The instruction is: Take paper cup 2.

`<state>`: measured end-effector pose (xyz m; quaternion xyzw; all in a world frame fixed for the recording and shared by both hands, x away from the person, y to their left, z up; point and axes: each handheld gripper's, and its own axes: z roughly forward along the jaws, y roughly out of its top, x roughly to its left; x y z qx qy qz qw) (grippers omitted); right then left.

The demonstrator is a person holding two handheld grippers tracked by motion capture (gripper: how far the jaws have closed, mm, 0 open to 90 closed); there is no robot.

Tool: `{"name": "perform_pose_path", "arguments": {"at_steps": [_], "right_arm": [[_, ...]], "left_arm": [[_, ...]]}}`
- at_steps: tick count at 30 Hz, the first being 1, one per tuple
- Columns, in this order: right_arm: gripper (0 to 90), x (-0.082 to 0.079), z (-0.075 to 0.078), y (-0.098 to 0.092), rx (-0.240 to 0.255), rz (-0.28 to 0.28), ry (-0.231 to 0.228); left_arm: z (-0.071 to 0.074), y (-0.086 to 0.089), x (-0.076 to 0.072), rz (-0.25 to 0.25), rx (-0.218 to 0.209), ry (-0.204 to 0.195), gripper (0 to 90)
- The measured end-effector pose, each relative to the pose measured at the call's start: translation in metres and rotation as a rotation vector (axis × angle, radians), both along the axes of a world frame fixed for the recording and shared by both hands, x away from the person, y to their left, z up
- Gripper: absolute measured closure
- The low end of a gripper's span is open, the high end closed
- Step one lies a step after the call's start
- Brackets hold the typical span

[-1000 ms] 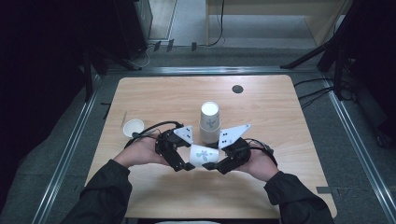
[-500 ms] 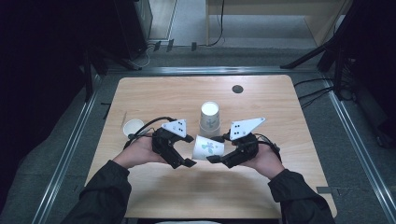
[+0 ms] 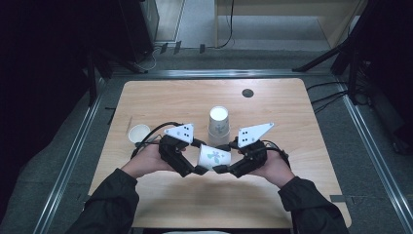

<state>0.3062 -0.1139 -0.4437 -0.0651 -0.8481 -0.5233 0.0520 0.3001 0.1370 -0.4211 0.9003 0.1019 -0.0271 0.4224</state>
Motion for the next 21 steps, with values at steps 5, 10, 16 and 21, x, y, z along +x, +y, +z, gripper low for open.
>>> {"name": "perform_pose_path", "arguments": {"at_steps": [5, 10, 16, 21], "right_arm": [[33.6, 0.0, 0.001, 0.0, 0.004, 0.004, 0.003], [33.8, 0.0, 0.001, 0.0, -0.005, 0.011, 0.021], [22.8, 0.0, -0.001, 0.005, -0.065, -0.006, 0.034], [20.4, 0.001, -0.005, 0.006, -0.102, -0.024, 0.032]], "left_arm": [[0.0, 0.003, 0.0, 0.002, -0.029, 0.001, 20.9], [0.001, 0.004, 0.0, -0.002, -0.033, 0.002, 23.0], [0.003, 0.008, 0.001, -0.008, 0.013, 0.005, 23.2], [0.011, 0.015, 0.003, 0.015, 0.056, -0.009, 23.5]]}}
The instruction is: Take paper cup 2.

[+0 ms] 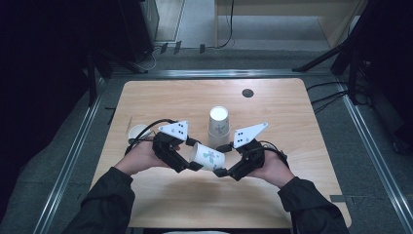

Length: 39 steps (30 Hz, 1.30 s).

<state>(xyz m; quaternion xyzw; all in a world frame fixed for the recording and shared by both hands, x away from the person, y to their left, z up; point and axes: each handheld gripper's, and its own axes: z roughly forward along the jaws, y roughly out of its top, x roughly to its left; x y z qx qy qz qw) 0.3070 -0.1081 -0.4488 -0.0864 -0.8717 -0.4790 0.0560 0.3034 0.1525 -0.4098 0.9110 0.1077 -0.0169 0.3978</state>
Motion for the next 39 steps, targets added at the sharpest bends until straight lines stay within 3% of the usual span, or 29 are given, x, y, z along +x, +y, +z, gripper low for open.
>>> {"name": "perform_pose_path", "arguments": {"at_steps": [4, 6, 10, 14, 19, 21, 31, 34, 39], "right_arm": [[20.1, 0.001, -0.004, 0.002, -0.019, -0.006, -0.013], [20.4, 0.0, -0.004, 0.003, -0.022, -0.003, -0.023], [20.6, -0.001, -0.007, 0.006, -0.044, -0.007, -0.037], [21.2, -0.001, -0.009, 0.008, -0.06, -0.006, -0.045], [21.3, -0.002, -0.015, 0.015, -0.085, 0.006, -0.051], [21.8, -0.003, -0.017, 0.018, -0.1, 0.011, -0.062], [27.7, -0.004, -0.029, 0.029, -0.141, 0.051, -0.035], [33.4, -0.005, -0.031, 0.031, -0.153, 0.061, -0.039], [34.2, -0.006, -0.031, 0.032, -0.164, 0.063, -0.052]], "left_arm": [[0.003, -0.002, -0.001, -0.002, 0.074, -0.018, 23.5], [0.003, -0.004, 0.0, -0.005, 0.1, 0.007, 23.5], [0.001, -0.011, 0.001, 0.01, 0.168, 0.001, 23.5], [-0.002, -0.016, 0.001, 0.006, 0.196, 0.01, 23.4], [-0.011, -0.024, 0.001, -0.002, 0.27, 0.023, 23.4], [-0.012, -0.026, 0.001, -0.007, 0.282, 0.021, 23.3], [-0.017, -0.036, -0.004, -0.028, 0.316, 0.017, 23.3], [-0.017, -0.037, -0.004, -0.028, 0.323, 0.017, 23.3], [-0.017, -0.036, -0.006, -0.039, 0.297, -0.014, 20.6]]}}
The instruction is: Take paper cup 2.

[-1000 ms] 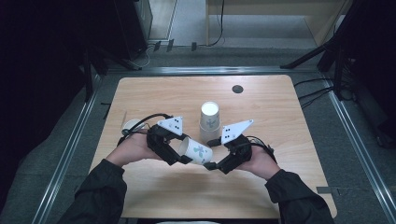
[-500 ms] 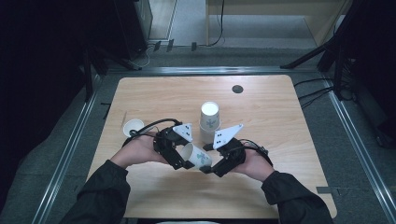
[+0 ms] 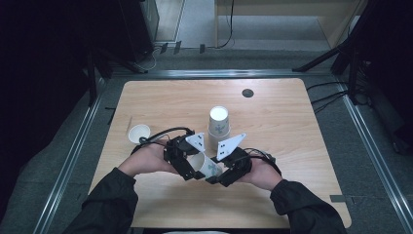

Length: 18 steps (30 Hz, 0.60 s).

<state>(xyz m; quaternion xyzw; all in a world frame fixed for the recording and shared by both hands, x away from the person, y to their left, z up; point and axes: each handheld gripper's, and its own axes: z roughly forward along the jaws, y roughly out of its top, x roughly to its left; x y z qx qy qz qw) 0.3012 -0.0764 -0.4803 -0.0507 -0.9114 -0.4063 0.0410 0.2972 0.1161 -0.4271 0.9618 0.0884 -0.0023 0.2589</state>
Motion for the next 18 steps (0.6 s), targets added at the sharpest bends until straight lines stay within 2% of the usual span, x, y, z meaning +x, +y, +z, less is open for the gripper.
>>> {"name": "perform_pose_path", "arguments": {"at_steps": [2, 3, 9, 12, 16, 17, 18], "right_arm": [[34.1, 0.0, 0.002, -0.001, 0.005, 0.0, 0.001], [34.1, 0.0, 0.003, -0.002, 0.012, -0.005, -0.001], [34.0, 0.005, 0.01, -0.013, 0.059, -0.034, -0.003], [34.0, 0.006, 0.014, -0.018, 0.083, -0.047, 0.004], [34.0, 0.007, 0.019, -0.024, 0.106, -0.055, -0.002], [34.0, 0.007, 0.02, -0.025, 0.11, -0.059, 0.0], [34.0, 0.008, 0.021, -0.027, 0.118, -0.065, 0.001]], "left_arm": [[0.001, 0.0, -0.001, 0.005, -0.008, -0.012, 12.9], [0.002, 0.001, 0.0, 0.007, -0.012, -0.012, 12.0], [0.007, 0.014, 0.005, 0.052, -0.115, 0.03, 11.1], [0.008, 0.019, 0.007, 0.065, -0.151, 0.027, 11.2], [0.009, 0.025, 0.006, 0.084, -0.177, 0.005, 12.1], [0.008, 0.027, 0.004, 0.092, -0.194, -0.005, 12.3], [0.008, 0.029, 0.003, 0.1, -0.215, 0.002, 12.5]]}}
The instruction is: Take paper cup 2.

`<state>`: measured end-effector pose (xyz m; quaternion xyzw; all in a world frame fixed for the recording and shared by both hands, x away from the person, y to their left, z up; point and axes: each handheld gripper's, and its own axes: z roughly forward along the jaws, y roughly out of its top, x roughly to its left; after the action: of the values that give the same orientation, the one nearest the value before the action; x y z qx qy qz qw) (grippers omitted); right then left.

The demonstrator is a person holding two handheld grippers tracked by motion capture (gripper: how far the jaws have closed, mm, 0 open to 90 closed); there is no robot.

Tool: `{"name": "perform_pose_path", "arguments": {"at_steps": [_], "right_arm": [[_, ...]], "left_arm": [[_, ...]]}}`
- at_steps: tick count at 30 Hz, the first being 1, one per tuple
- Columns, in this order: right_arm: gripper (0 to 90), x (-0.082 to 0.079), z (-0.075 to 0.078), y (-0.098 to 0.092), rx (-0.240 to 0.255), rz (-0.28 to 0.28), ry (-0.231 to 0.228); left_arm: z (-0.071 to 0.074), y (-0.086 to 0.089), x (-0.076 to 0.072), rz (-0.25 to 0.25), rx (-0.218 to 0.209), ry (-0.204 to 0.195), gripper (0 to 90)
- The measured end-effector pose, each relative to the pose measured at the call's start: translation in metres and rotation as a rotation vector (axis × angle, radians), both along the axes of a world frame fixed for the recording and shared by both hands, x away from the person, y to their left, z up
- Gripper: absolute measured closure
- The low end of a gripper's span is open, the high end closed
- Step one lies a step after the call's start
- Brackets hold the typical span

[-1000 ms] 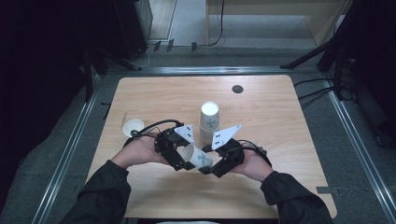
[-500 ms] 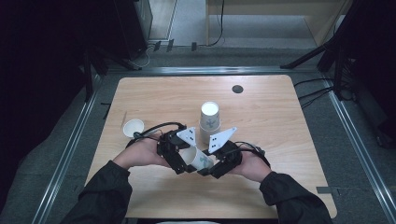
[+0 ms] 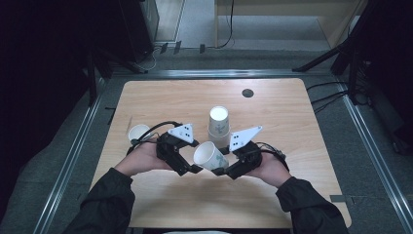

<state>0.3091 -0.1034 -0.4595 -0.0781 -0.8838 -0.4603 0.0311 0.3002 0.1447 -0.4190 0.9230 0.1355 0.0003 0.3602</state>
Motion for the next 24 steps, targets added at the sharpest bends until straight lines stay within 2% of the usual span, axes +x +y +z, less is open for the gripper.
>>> {"name": "perform_pose_path", "arguments": {"at_steps": [4, 9, 13, 17, 20, 24], "right_arm": [[33.9, 0.001, 0.003, -0.005, 0.017, -0.014, -0.001], [33.8, 0.002, 0.005, -0.008, 0.031, -0.018, -0.001], [33.8, 0.004, 0.007, -0.011, 0.044, -0.026, 0.002], [33.8, 0.006, 0.008, -0.013, 0.058, -0.028, 0.003], [33.8, 0.005, 0.008, -0.013, 0.062, -0.027, 0.005], [33.7, 0.004, 0.008, -0.012, 0.063, -0.015, 0.012]], "left_arm": [[-0.002, 0.006, -0.001, 0.017, -0.023, 0.012, 12.5], [-0.008, 0.008, 0.002, 0.066, -0.056, 0.059, 12.5], [-0.01, 0.004, 0.001, 0.072, -0.066, 0.062, 12.6], [-0.01, 0.001, 0.0, 0.071, -0.111, 0.062, 12.6], [-0.01, -0.002, 0.0, 0.079, -0.126, 0.053, 12.7], [-0.01, -0.004, 0.001, 0.081, -0.152, 0.062, 12.7]]}}
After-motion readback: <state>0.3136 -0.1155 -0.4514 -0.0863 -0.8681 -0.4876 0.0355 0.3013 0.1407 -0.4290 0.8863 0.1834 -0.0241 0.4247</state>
